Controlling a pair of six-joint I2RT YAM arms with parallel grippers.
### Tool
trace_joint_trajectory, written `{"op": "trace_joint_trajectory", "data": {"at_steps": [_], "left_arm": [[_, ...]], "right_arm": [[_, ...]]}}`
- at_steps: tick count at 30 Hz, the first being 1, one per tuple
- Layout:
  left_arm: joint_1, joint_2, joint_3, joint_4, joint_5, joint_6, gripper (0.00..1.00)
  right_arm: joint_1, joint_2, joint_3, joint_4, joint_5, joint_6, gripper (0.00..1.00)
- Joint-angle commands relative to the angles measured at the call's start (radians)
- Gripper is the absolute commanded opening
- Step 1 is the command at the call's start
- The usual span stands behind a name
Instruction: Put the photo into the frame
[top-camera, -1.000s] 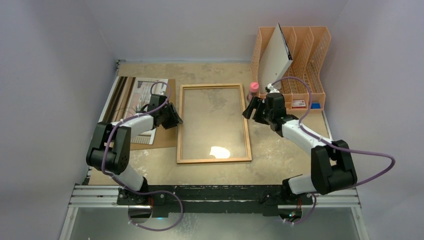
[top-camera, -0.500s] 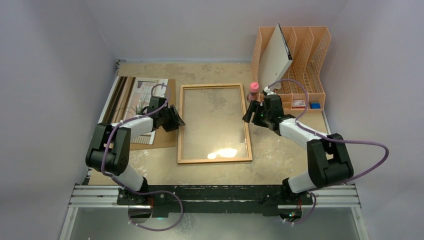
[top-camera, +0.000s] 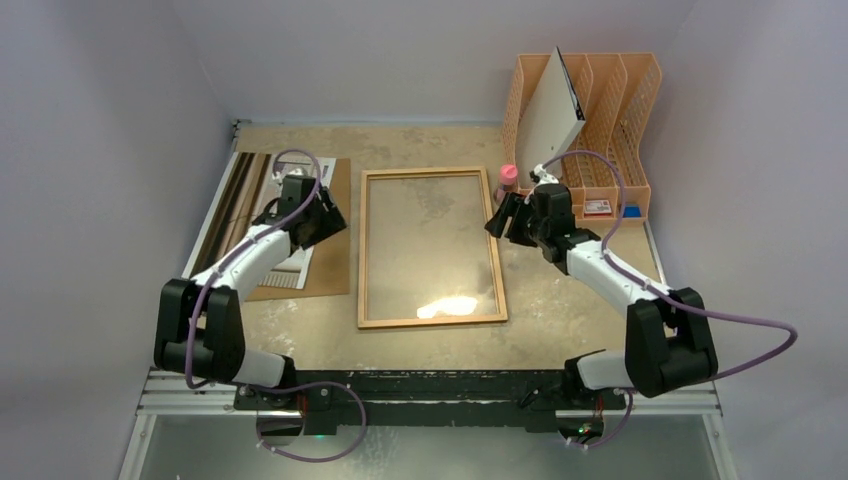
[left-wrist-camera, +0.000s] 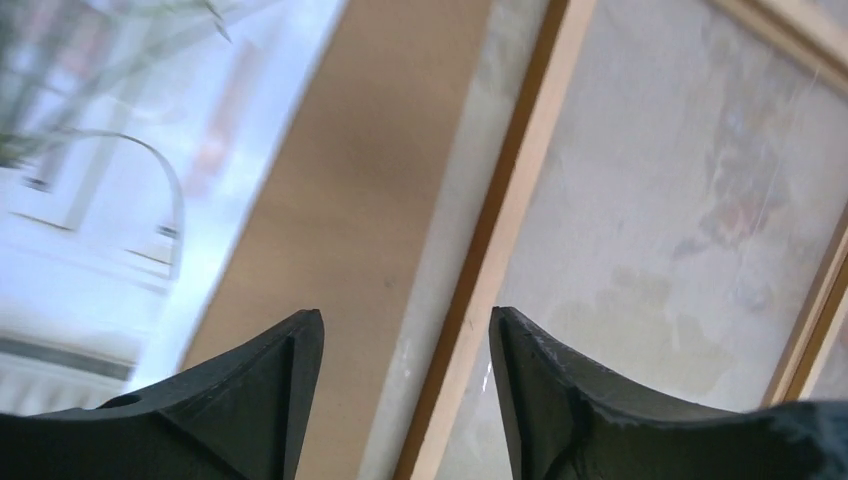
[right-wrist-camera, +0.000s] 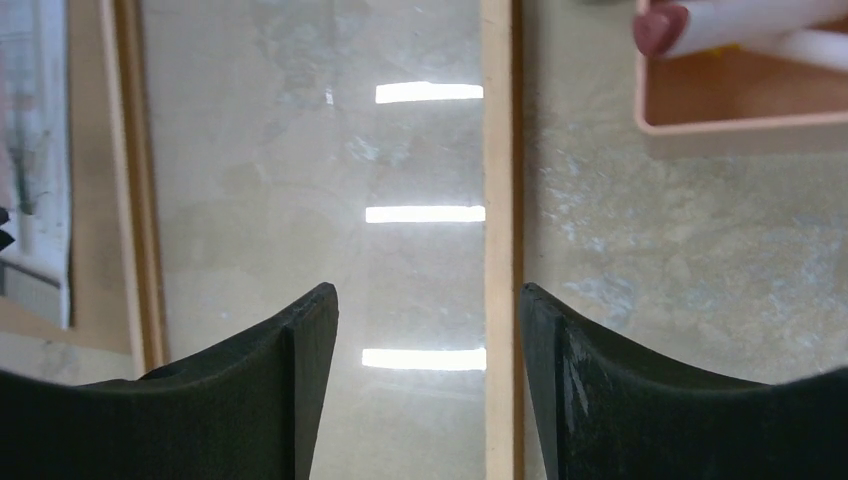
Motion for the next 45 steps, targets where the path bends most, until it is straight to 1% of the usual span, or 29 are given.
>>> {"op": "trace_joint_trajectory", "data": {"at_steps": [1,3,6,7,9,12,17,20,24,27,30,32,36,40,42,45], "left_arm": [[0.033,-0.059,0.071,-0.072,-0.22,0.023,0.67],[0.038,-0.06,0.082,-0.072,-0.292,0.035,0.71],[0.059,-0.021,0.103,-0.074,-0.419,0.049,0.76],[0.075,-0.001,0.118,-0.09,-0.448,0.036,0.78],[0.099,0.037,0.137,-0.101,-0.462,0.008,0.79],[0.102,0.075,0.11,-0.041,-0.414,-0.012,0.8],[0.102,0.104,0.014,0.019,-0.357,-0.056,0.78],[0.102,0.095,-0.041,0.044,-0.321,-0.059,0.69],[0.101,0.05,-0.149,0.09,-0.28,-0.077,0.64],[0.102,0.021,-0.205,0.118,-0.193,-0.105,0.6],[0.102,-0.034,-0.229,0.129,-0.128,-0.135,0.57],[0.102,-0.081,-0.2,0.103,-0.143,-0.131,0.57],[0.11,-0.141,-0.062,-0.012,-0.3,-0.086,0.58],[0.15,-0.102,0.087,-0.08,-0.407,-0.031,0.61],[0.185,-0.047,0.149,-0.088,-0.384,0.007,0.63],[0.269,0.064,0.263,-0.137,-0.31,0.083,0.66]], "right_arm": [[0.022,-0.009,0.07,0.055,-0.129,0.022,0.68],[0.067,0.007,0.095,0.064,-0.14,0.03,0.68],[0.155,0.039,0.133,0.088,-0.139,0.06,0.68],[0.181,0.052,0.139,0.1,-0.142,0.077,0.68],[0.226,0.086,0.154,0.126,-0.148,0.122,0.68],[0.285,0.148,0.184,0.165,-0.176,0.183,0.67],[0.405,0.279,0.305,0.149,-0.17,0.265,0.65],[0.463,0.344,0.352,0.169,-0.141,0.334,0.64],[0.52,0.432,0.415,0.194,-0.114,0.397,0.62],[0.555,0.49,0.461,0.193,-0.097,0.427,0.61],[0.587,0.543,0.498,0.192,-0.086,0.464,0.57],[0.605,0.564,0.513,0.195,-0.066,0.494,0.55],[0.633,0.602,0.537,0.228,-0.038,0.528,0.51],[0.662,0.663,0.634,0.196,-0.006,0.528,0.51],[0.677,0.7,0.683,0.175,0.012,0.534,0.51],[0.69,0.76,0.742,0.146,0.053,0.564,0.51]]}}
